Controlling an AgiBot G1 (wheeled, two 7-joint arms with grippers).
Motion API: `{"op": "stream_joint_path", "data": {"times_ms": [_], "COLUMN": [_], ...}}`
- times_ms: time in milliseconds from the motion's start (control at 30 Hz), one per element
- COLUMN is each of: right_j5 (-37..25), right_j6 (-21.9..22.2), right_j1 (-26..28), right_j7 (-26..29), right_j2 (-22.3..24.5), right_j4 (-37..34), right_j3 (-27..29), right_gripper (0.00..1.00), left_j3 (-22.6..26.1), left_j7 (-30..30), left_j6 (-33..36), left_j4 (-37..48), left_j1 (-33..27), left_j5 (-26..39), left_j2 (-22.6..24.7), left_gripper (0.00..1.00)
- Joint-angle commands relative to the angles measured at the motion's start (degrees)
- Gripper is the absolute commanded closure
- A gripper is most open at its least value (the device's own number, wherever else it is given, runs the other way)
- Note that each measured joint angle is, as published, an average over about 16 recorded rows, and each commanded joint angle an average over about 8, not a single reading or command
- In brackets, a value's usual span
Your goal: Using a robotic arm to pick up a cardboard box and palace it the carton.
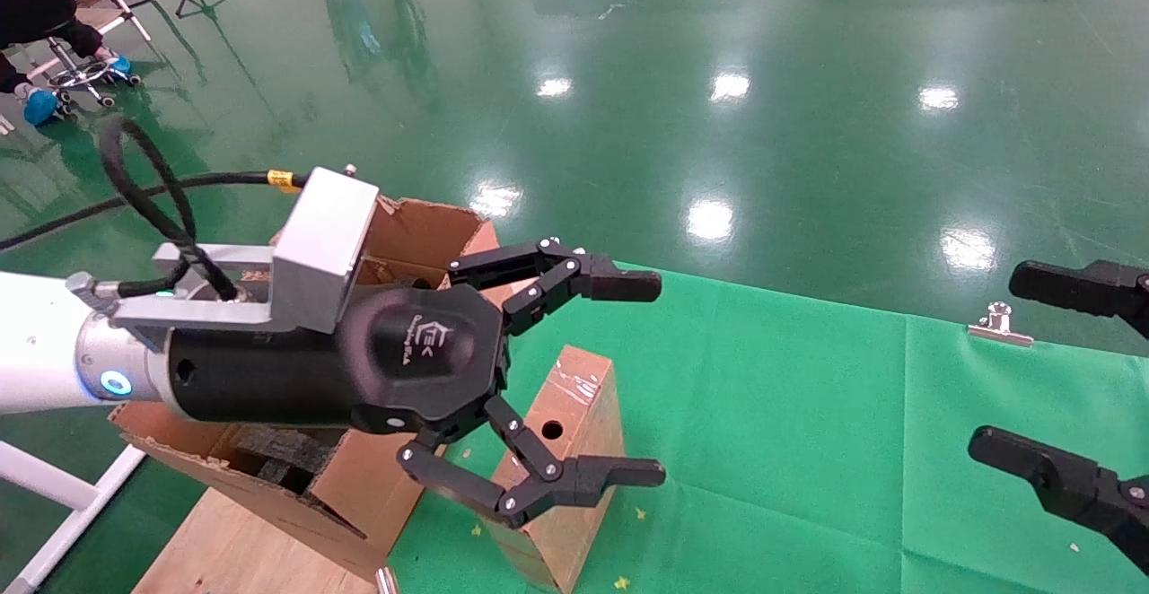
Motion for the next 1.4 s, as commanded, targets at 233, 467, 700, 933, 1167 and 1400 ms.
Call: {"op": "stream_joint_path", "data": {"times_ms": [233,467,700,933,1167,1400], "right_j5": [0.00,0.00,0.00,0.00,0.00,0.00], "right_j6": [0.00,0.00,0.00,0.00,0.01,0.01], "right_j1": [0.00,0.00,0.00,0.00,-0.01,-0.01], "right_j7": [0.00,0.00,0.00,0.00,0.00,0.00], "right_j2": [0.00,0.00,0.00,0.00,0.00,0.00], "right_j4": [0.00,0.00,0.00,0.00,-0.01,-0.02], "right_j3": [0.00,0.00,0.00,0.00,0.00,0.00], "right_gripper": [0.00,0.05,0.92,1.00,1.00,1.00], "left_j3": [0.00,-0.02,0.72,4.45,6.54,9.18], "left_j7": [0.00,0.01,0.59,-1.94,-5.01,-8.88], "left_j6": [0.00,0.01,0.47,0.00,-0.52,-0.73], "left_j4": [0.00,-0.03,-1.16,-3.17,-3.50,-3.47], "left_j1": [0.00,0.03,-1.14,-7.52,-10.74,-14.55], "left_j5": [0.00,-0.02,3.08,15.77,20.49,27.64], "left_j2": [0.00,0.00,-0.98,-3.15,-3.51,-3.17], "left_gripper": [0.00,0.00,0.00,0.00,0.00,0.00]}}
